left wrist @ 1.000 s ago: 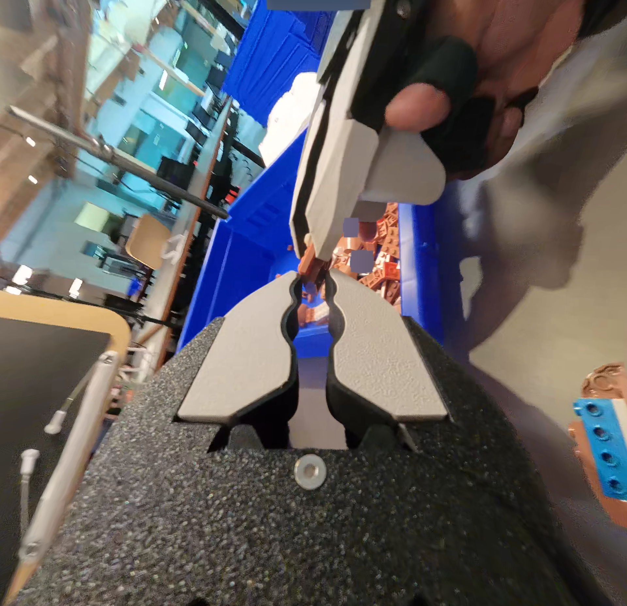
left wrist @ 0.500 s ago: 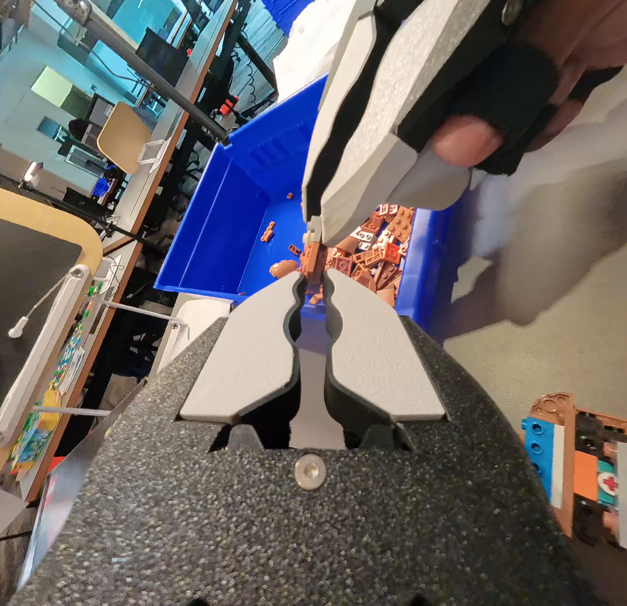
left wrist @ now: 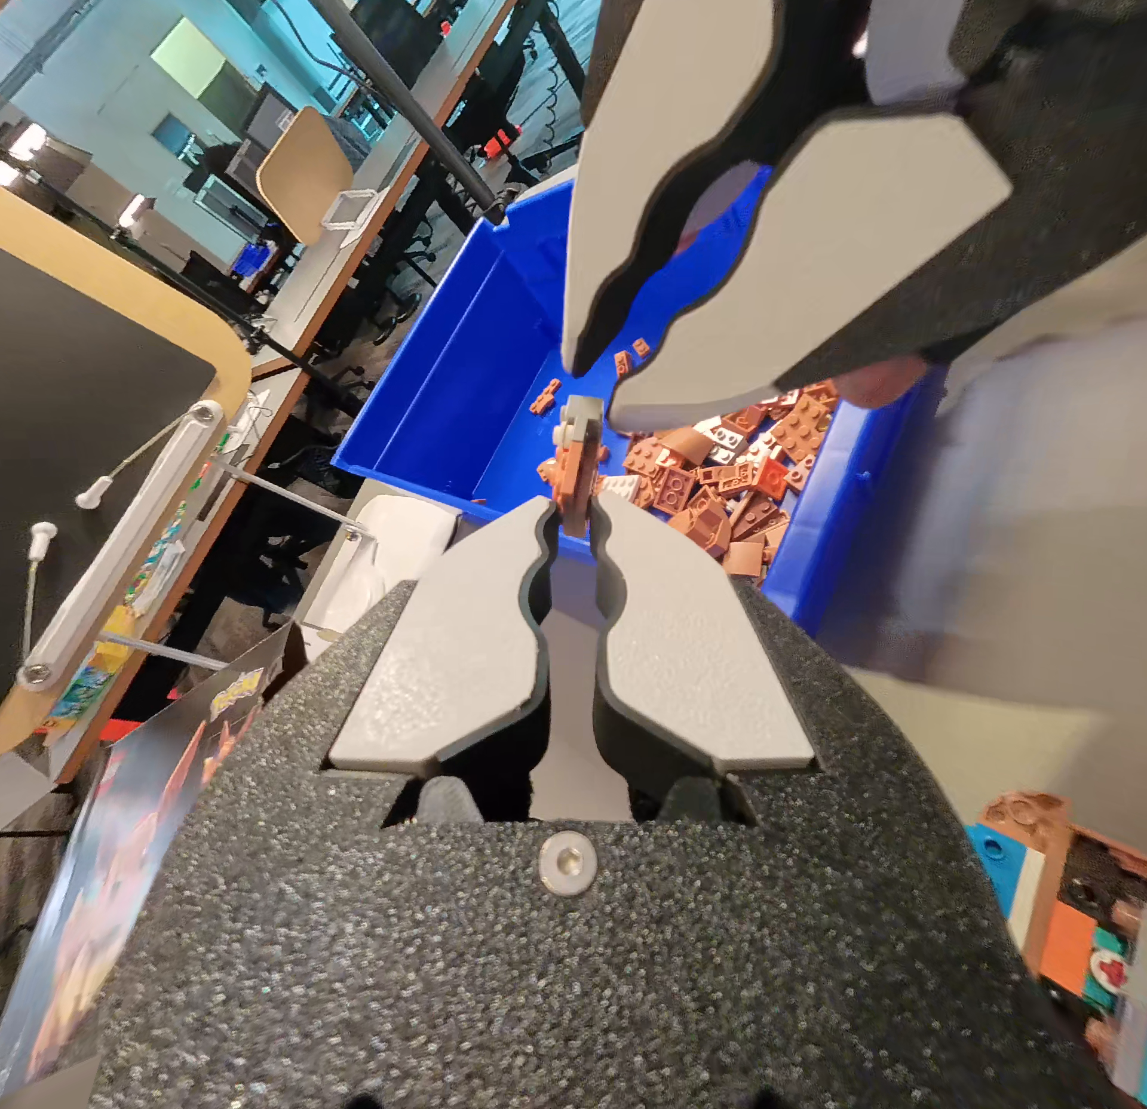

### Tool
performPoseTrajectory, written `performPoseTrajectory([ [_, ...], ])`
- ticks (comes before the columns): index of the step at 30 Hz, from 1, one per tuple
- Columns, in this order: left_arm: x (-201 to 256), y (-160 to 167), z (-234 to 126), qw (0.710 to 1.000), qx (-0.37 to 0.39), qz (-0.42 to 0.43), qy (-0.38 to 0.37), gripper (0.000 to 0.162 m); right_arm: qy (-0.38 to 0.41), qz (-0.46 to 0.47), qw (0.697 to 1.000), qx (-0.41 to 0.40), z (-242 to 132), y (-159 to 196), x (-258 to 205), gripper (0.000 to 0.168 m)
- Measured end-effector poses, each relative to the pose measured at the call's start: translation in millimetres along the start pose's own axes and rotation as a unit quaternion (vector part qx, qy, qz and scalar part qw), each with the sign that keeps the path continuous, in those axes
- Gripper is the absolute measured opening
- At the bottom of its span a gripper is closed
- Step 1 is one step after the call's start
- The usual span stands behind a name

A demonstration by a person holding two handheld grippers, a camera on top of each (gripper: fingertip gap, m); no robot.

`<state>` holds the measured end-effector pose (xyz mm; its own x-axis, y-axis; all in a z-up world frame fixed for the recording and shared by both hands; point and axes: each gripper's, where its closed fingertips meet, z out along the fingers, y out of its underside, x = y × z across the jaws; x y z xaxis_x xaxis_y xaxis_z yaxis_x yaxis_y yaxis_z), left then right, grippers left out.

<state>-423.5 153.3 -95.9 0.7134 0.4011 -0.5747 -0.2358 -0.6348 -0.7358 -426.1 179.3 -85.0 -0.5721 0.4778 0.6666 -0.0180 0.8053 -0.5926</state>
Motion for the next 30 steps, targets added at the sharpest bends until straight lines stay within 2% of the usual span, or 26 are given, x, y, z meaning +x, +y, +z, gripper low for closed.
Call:
performPoseTrajectory([
  [5,0,-2,2,1.0,0.0,0.028,-0.013,0.009,0.076,-0.194,0.975,-0.083,-7,26,20,0.011],
  [9,-1,1,3,0.999,0.006,0.029,-0.018,0.009,0.123,-0.319,0.933,-0.112,-19,39,44,0.01],
  [11,-3,-1,2,0.999,0.018,0.024,-0.019,0.009,0.153,-0.387,0.901,-0.12,-24,43,59,0.009],
  [14,-7,-4,-1,0.999,0.028,0.019,-0.022,0.009,0.2,-0.493,0.837,-0.128,-25,43,77,0.008],
  [18,-7,-5,-3,0.999,0.033,0.022,-0.022,0.009,0.241,-0.601,0.755,-0.101,-24,23,81,0.008],
  [20,-6,-6,-3,0.999,0.037,0.025,-0.018,0.009,0.25,-0.634,0.726,-0.088,-22,15,80,0.007],
  [24,-3,-9,-3,0.999,0.041,0.029,-0.011,0.009,0.243,-0.65,0.715,-0.079,-11,15,75,0.007],
  [30,2,-11,-2,0.998,0.044,0.032,-0.003,0.009,0.227,-0.654,0.717,-0.079,3,23,67,0.007],
])
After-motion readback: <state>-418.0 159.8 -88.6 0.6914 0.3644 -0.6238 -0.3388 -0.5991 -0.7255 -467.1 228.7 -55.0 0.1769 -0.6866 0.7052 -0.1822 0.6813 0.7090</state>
